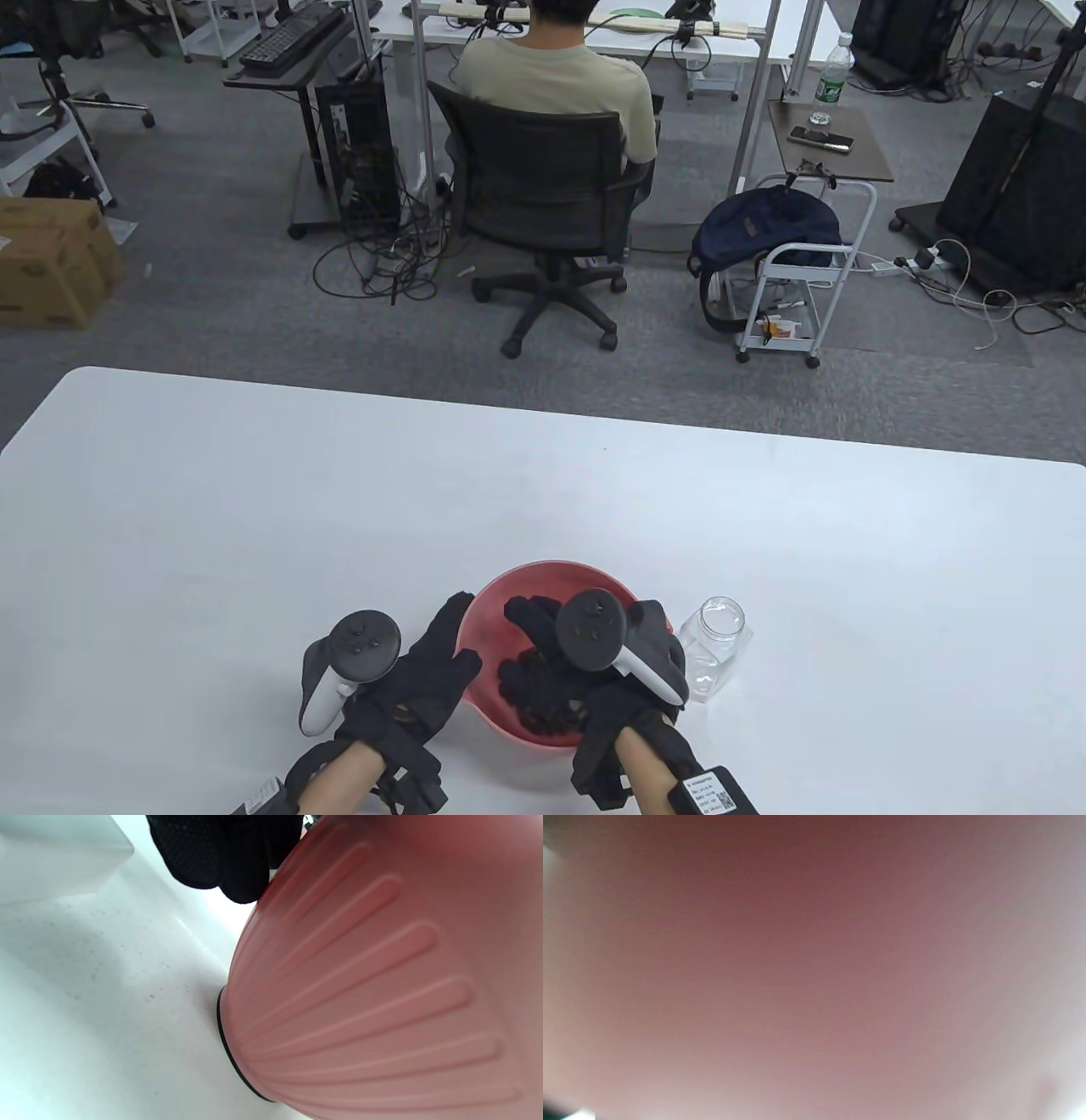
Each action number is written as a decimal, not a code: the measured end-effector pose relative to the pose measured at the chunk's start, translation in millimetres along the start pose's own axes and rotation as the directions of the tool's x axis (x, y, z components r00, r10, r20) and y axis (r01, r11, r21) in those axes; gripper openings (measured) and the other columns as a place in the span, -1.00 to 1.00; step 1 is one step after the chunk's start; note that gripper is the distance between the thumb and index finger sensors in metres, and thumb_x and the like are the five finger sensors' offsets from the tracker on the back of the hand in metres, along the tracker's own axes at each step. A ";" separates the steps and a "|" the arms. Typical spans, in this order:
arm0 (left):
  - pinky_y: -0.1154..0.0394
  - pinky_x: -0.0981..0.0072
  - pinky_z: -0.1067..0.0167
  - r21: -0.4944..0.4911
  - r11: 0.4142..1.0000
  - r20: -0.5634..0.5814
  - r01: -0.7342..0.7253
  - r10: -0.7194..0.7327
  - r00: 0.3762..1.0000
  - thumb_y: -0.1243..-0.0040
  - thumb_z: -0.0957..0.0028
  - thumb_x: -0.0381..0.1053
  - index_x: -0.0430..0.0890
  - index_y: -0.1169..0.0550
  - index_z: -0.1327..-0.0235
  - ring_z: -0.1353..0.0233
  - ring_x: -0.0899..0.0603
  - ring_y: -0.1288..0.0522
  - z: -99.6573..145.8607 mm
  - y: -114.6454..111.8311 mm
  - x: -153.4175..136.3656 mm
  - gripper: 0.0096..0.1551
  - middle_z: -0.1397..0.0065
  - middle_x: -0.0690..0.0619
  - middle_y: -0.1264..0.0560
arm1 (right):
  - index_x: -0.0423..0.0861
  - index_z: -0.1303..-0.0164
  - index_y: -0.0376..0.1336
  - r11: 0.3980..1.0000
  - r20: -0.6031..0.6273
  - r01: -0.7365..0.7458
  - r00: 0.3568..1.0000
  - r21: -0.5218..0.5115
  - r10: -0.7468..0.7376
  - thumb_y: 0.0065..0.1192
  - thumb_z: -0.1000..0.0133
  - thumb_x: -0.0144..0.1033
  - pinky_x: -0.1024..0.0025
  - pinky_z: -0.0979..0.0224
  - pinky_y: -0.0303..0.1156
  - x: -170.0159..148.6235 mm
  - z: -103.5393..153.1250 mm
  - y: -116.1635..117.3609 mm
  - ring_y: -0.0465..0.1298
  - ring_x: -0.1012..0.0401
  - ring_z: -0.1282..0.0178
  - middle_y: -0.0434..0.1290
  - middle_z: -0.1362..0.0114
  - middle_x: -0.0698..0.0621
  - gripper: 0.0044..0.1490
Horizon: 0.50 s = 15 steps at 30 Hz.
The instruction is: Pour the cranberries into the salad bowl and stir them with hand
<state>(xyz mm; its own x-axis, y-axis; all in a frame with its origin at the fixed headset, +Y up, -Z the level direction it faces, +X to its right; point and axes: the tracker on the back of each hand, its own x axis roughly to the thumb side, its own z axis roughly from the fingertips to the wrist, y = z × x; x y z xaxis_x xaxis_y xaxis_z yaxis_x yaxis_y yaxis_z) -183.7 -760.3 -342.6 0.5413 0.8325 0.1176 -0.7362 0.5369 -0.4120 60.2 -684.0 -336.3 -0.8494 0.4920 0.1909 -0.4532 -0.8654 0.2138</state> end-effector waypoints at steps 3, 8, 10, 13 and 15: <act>-0.41 0.04 -0.47 0.031 0.999 0.011 0.030 -0.031 0.999 0.10 -0.30 0.30 0.12 0.13 -0.69 -0.57 -0.22 -0.40 2.3 2.3 2.7 -0.16 -0.76 -0.07 -0.15 | 0.34 -0.57 0.07 0.996 0.019 0.037 0.999 -0.084 -0.035 0.28 0.00 0.43 -0.06 -0.61 0.31 -8.6 13.6 -12.7 0.21 0.09 -0.73 0.21 -0.75 0.12 -0.07; -0.41 0.03 -0.47 0.073 0.997 0.047 -0.002 -0.002 0.999 0.10 -0.29 0.39 0.15 0.09 -0.70 -0.57 -0.23 -0.40 8.0 12.3 8.0 -0.15 -0.76 -0.05 -0.16 | 0.32 -0.57 0.08 0.981 0.037 0.084 0.996 -0.177 -0.078 0.31 0.01 0.42 -0.08 -0.63 0.28 -25.0 34.3 -33.3 0.18 0.06 -0.74 0.20 -0.76 0.10 -0.06; -0.41 0.01 -0.47 0.126 0.992 0.078 0.028 -0.038 0.996 0.08 -0.28 0.43 0.18 0.04 -0.71 -0.59 -0.25 -0.37 13.9 24.4 14.4 -0.15 -0.77 -0.06 -0.13 | 0.32 -0.57 0.08 0.971 0.044 0.085 0.996 -0.225 -0.077 0.31 0.01 0.42 -0.09 -0.63 0.27 -32.5 42.5 -43.0 0.17 0.05 -0.74 0.19 -0.76 0.09 -0.06; -0.41 0.01 -0.47 0.276 0.957 0.106 0.091 -0.125 0.987 0.04 -0.25 0.47 0.23 -0.04 -0.70 -0.59 -0.24 -0.38 24.7 43.4 22.0 -0.16 -0.77 -0.03 -0.16 | 0.31 -0.57 0.09 0.955 0.039 0.091 0.996 -0.283 -0.083 0.33 0.01 0.41 -0.10 -0.65 0.23 -41.2 52.9 -53.8 0.15 0.04 -0.75 0.18 -0.77 0.08 -0.05; -0.41 0.00 -0.48 0.348 0.928 0.104 0.133 -0.179 0.978 0.02 -0.23 0.49 0.26 -0.10 -0.69 -0.60 -0.24 -0.38 31.0 53.1 25.6 -0.18 -0.77 0.00 -0.18 | 0.31 -0.57 0.10 0.942 0.031 0.079 0.997 -0.326 -0.073 0.33 0.02 0.41 -0.10 -0.66 0.21 -46.5 58.9 -59.1 0.13 0.04 -0.76 0.18 -0.77 0.09 -0.05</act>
<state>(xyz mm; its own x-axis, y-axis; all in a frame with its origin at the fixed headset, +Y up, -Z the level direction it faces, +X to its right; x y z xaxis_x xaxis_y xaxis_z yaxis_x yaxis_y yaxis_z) -221.5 -706.3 -333.4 0.6192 0.7327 0.2823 -0.7526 0.6563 -0.0527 142.4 -650.2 -301.4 -0.8053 0.5565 0.2045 -0.5822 -0.8074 -0.0954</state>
